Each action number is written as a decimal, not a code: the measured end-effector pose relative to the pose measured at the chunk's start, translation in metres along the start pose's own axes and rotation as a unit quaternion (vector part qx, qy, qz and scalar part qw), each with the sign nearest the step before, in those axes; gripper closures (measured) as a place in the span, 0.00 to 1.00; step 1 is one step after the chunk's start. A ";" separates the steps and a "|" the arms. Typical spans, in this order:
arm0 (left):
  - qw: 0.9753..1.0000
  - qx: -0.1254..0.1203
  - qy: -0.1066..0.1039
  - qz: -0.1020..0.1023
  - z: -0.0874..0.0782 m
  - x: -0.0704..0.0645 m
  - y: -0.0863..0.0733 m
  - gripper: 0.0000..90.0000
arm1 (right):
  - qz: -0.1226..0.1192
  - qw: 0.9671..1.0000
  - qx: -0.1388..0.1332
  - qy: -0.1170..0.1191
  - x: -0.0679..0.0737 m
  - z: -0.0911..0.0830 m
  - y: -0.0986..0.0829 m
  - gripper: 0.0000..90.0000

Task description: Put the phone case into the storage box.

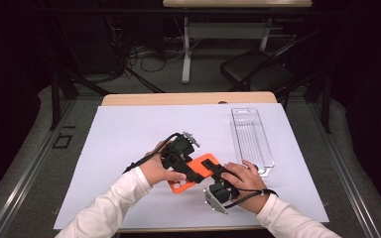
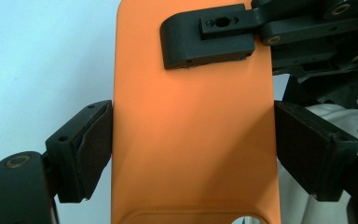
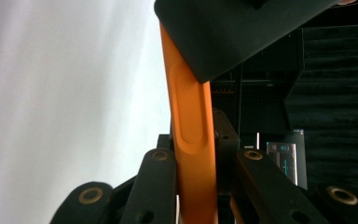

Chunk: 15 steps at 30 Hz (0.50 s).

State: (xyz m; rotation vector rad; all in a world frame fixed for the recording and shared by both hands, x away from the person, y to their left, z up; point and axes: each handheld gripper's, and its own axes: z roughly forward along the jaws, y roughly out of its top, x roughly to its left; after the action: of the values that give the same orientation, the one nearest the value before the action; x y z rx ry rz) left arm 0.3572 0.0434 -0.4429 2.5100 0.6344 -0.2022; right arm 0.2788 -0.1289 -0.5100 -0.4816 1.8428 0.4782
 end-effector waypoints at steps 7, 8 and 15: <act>1.000 -0.006 -0.003 -0.003 -0.001 0.001 -0.001 0.18 | 0.001 1.000 0.002 -0.003 0.000 0.000 0.000 0.93; 1.000 -0.007 -0.003 -0.003 -0.001 0.001 -0.001 0.17 | 0.002 1.000 0.001 -0.004 0.000 0.000 0.000 0.94; 1.000 -0.016 -0.001 -0.009 -0.001 0.000 -0.001 0.18 | 0.009 1.000 -0.001 -0.001 -0.001 0.000 0.000 0.95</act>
State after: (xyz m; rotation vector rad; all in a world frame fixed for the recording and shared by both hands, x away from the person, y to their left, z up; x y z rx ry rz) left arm 0.3563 0.0449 -0.4421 2.4740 0.6534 -0.1988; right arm 0.2791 -0.1290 -0.5091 -0.4651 1.8470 0.4922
